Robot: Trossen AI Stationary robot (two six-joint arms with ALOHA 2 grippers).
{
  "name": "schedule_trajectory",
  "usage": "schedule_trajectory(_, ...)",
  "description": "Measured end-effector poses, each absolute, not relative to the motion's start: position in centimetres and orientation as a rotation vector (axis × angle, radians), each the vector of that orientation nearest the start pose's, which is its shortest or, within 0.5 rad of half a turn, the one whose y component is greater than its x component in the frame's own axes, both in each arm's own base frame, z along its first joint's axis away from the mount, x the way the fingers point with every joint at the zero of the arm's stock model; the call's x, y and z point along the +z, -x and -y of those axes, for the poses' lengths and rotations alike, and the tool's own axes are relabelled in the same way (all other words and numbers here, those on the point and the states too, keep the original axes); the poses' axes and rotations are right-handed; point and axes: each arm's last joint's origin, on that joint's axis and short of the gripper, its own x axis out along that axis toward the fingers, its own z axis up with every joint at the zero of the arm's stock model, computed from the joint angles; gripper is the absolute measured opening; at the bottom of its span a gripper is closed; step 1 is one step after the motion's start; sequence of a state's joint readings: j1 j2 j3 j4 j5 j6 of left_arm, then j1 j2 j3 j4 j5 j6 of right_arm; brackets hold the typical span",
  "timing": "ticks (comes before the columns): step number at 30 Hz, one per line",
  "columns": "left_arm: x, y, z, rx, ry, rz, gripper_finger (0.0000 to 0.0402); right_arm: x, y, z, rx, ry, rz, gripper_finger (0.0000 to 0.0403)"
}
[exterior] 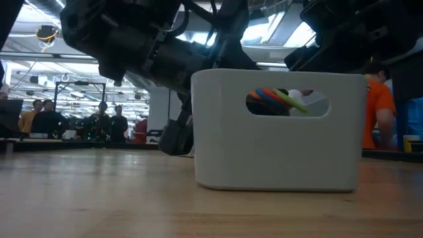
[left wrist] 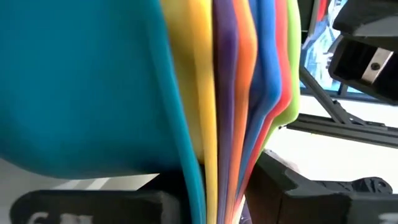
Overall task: Nest measuring cups in basket
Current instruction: Put the stacked measuring cups into the bin
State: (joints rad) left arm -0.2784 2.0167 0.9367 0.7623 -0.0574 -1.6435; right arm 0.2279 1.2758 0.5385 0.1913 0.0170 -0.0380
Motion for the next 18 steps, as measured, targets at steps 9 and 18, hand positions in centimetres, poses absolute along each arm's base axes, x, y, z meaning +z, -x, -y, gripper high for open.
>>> schedule_trajectory(9, 12.36, -37.98, 10.51, 0.082, 1.569, -0.428, 0.0098, 18.55, -24.13, -5.55, 0.216, 0.103, -0.540, 0.0156)
schedule_trajectory(18, 12.36, -37.99, 10.46, 0.072, 1.577, -0.440, 0.0145, 18.55, -24.13, -5.55, 0.216, 0.103, -0.540, 0.0156)
